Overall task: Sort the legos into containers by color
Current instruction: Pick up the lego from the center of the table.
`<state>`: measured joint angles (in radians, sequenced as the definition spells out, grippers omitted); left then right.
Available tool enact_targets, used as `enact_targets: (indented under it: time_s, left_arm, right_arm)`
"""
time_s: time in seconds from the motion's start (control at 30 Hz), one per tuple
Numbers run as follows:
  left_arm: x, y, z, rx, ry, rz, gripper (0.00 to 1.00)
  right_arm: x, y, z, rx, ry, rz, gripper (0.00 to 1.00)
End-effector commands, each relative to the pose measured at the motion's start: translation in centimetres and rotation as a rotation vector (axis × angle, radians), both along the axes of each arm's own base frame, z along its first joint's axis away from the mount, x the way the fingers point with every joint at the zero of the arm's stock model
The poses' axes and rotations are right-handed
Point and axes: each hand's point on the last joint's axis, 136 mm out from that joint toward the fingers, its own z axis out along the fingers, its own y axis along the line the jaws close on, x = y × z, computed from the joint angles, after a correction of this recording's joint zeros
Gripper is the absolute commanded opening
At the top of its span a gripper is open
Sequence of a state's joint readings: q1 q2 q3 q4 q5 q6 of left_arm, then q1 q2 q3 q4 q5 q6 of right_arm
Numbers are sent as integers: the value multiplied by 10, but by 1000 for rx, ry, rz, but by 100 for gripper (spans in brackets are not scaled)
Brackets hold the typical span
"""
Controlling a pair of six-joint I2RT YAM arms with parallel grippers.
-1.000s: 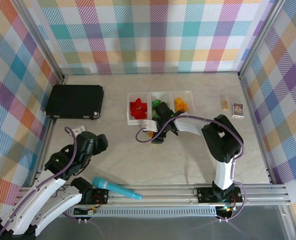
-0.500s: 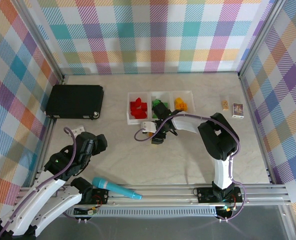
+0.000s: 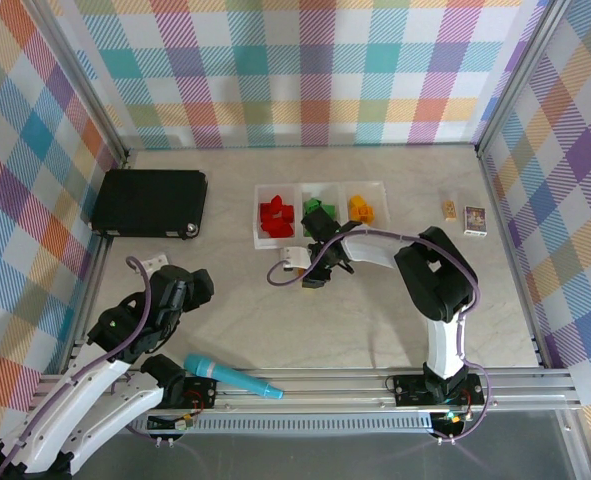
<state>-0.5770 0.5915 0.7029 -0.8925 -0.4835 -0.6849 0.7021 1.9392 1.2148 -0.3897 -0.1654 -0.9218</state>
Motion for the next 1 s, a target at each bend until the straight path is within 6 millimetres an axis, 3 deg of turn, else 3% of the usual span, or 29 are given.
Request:
enact_targets:
  time_s: [0.0, 0.13, 0.33, 0.67, 0.8, 0.97]
  left_arm:
    - [-6, 7, -10, 10, 31, 24, 100]
    - [-7, 7, -9, 9, 28, 26, 100]
    - [-8, 9, -10, 7, 28, 35, 100]
    - [-8, 8, -14, 0, 31, 36, 100]
    - [-7, 7, -14, 1, 29, 32, 100]
    - [-6, 7, -13, 4, 28, 28, 100]
  right_arm:
    - [-3, -11, -18, -67, -34, -4, 41]
    - [-2, -12, -5, -49, -66, -20, 35]
    - [-4, -7, 29, 41, -98, -57, 28]
    - [-8, 6, 118, 250, -145, -114, 26]
    - [12, -2, 165, 363, -190, -208, 32]
    - [52, -34, 207, 467, -205, -379, 34]
